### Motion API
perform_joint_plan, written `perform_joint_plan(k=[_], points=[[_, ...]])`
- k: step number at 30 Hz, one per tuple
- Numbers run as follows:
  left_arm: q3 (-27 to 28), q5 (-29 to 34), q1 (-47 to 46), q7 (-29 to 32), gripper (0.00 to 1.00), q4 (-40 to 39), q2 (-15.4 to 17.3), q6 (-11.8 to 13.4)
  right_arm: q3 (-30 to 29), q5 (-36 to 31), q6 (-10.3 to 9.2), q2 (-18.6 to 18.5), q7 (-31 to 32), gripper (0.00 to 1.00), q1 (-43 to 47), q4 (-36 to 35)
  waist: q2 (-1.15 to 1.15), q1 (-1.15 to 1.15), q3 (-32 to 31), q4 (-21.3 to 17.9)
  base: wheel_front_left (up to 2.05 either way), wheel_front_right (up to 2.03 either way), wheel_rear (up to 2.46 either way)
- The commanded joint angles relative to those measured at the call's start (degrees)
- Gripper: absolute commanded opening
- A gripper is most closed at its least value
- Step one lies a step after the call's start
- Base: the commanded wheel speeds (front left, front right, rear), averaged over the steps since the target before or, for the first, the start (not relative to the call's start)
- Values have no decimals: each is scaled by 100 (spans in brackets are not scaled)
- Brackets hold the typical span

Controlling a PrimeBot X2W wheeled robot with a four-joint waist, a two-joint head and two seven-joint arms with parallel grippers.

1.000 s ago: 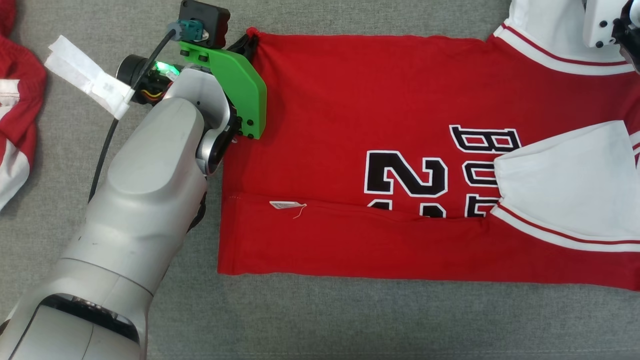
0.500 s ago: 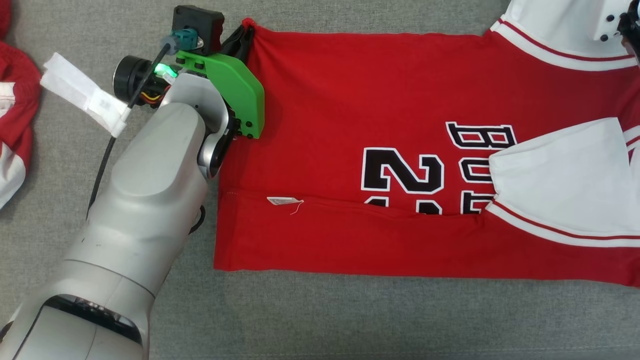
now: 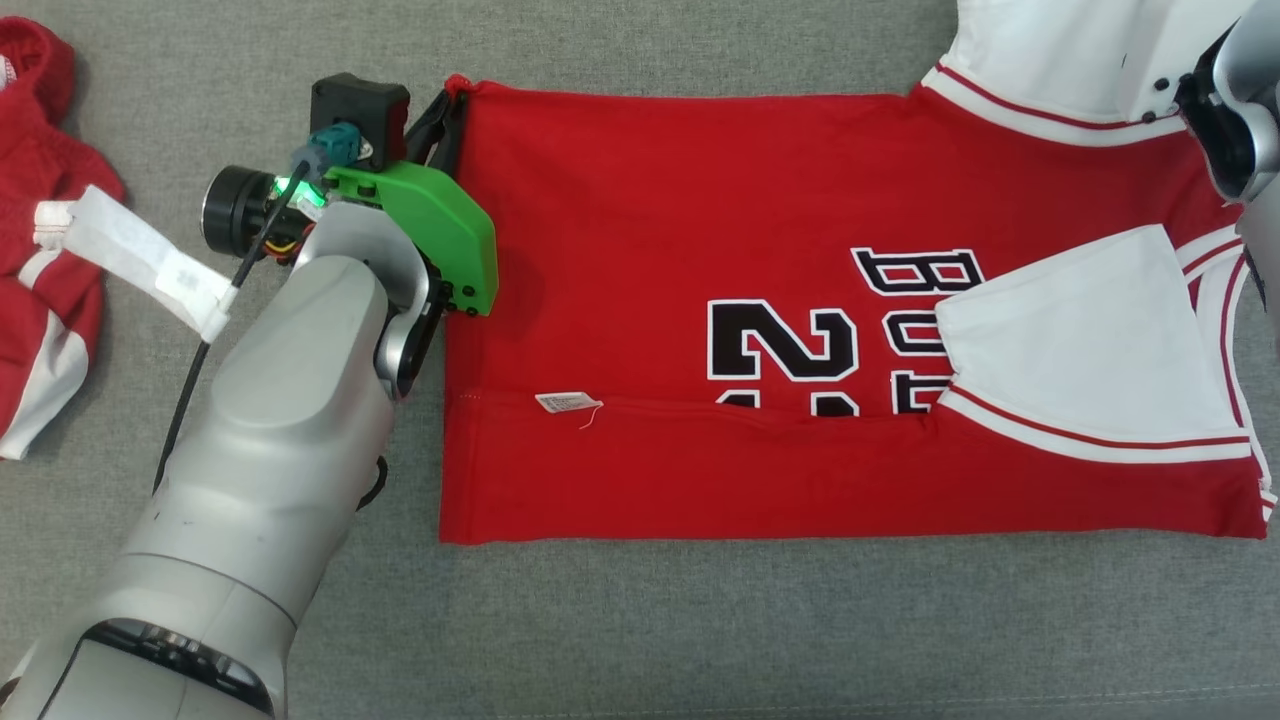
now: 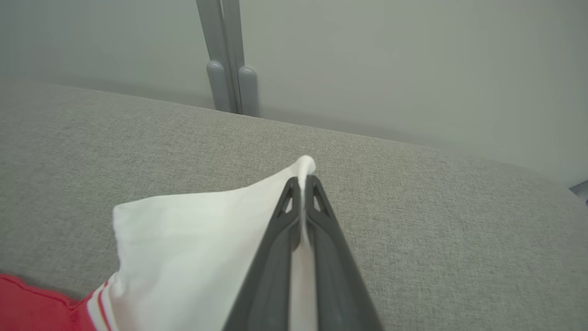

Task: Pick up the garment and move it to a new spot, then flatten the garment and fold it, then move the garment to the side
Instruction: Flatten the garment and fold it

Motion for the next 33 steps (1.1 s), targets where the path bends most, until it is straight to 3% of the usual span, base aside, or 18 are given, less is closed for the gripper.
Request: perform_joint_plan(k=[1,8,19,26,33], points=[[-23,32,171,-105,0,-5,71,-45,29,135,-12,0,-84,0,173,-26,0,0,-189,-51,0,0,0],[-159,91,716,-456,0,-128,203,-124,226,780,-12,-118,-289,0,916,-425,0,0,-662,-118,0,0,0],[-259,102,1452,-749,0,-523,468,-141,203,1751,-11,-635,-51,0,2623,-1878,0,0,-1019,-279,0,0,0],[-227,152,1737,-854,0,-672,659,-68,-127,1742,-10,-740,387,0,3514,-2704,0,0,-1084,-372,0,0,0],[-157,201,1997,-898,0,-838,715,-22,-556,1447,-10,-599,942,0,4320,-3663,0,0,-1099,-438,0,0,0]])
